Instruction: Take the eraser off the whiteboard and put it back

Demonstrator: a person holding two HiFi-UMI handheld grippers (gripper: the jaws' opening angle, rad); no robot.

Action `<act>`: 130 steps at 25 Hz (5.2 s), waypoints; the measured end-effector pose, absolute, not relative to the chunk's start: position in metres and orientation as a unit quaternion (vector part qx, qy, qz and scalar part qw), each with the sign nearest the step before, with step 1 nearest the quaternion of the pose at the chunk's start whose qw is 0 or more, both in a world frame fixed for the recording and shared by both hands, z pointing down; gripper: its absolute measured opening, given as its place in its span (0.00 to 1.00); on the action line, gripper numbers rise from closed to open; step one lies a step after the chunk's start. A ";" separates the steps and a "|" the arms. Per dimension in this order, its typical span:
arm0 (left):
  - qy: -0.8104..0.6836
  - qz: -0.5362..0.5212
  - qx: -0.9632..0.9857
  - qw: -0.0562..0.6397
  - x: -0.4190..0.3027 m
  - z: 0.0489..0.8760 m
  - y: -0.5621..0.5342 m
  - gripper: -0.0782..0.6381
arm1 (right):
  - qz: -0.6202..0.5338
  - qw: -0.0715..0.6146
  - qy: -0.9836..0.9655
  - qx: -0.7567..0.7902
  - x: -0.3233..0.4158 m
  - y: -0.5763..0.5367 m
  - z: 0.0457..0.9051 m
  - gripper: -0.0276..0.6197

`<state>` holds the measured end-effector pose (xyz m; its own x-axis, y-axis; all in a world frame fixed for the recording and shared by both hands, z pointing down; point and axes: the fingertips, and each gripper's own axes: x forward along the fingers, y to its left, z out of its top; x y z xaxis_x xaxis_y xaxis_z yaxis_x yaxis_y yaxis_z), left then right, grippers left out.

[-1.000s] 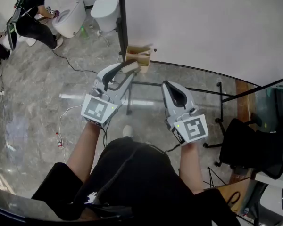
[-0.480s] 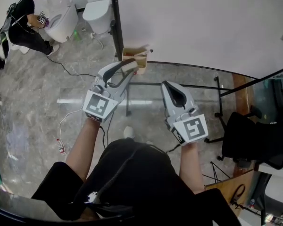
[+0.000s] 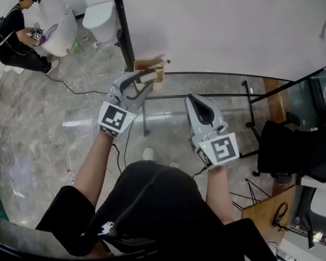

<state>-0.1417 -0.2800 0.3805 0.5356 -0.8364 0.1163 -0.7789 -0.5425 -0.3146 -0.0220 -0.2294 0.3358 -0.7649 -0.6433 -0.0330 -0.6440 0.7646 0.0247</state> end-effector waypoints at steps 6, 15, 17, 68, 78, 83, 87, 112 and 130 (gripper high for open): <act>0.441 -0.146 -0.879 0.111 -0.139 0.398 -0.295 0.35 | 0.011 0.009 0.931 -0.364 -0.020 -0.237 0.340 0.06; 0.411 -0.180 -0.885 0.124 -0.135 0.421 -0.312 0.35 | 0.006 0.004 0.921 -0.391 -0.018 -0.241 0.346 0.06; 0.405 -0.184 -0.887 0.122 -0.135 0.426 -0.314 0.35 | 0.006 0.003 0.918 -0.396 -0.018 -0.241 0.346 0.06; 0.391 -0.234 -0.885 0.096 -0.121 0.472 -0.333 0.42 | -0.006 -0.006 0.908 -0.419 0.004 -0.252 0.353 0.06; 0.423 -0.205 -0.874 0.122 -0.111 0.430 -0.305 0.33 | -0.002 0.005 0.923 -0.385 0.006 -0.239 0.350 0.06; 0.448 -0.183 -0.868 0.116 -0.110 0.416 -0.286 0.25 | 0.001 0.007 0.932 -0.362 0.005 -0.230 0.348 0.06; 0.466 -0.174 -0.861 0.108 -0.112 0.411 -0.274 0.22 | 0.002 0.012 0.939 -0.344 0.004 -0.225 0.348 0.06; 0.551 -0.044 -0.832 0.046 -0.117 0.355 -0.205 0.12 | 0.012 0.021 0.958 -0.285 0.012 -0.198 0.339 0.06; 0.565 -0.047 -0.823 0.044 -0.105 0.353 -0.172 0.12 | 0.019 0.021 0.963 -0.267 0.020 -0.176 0.338 0.06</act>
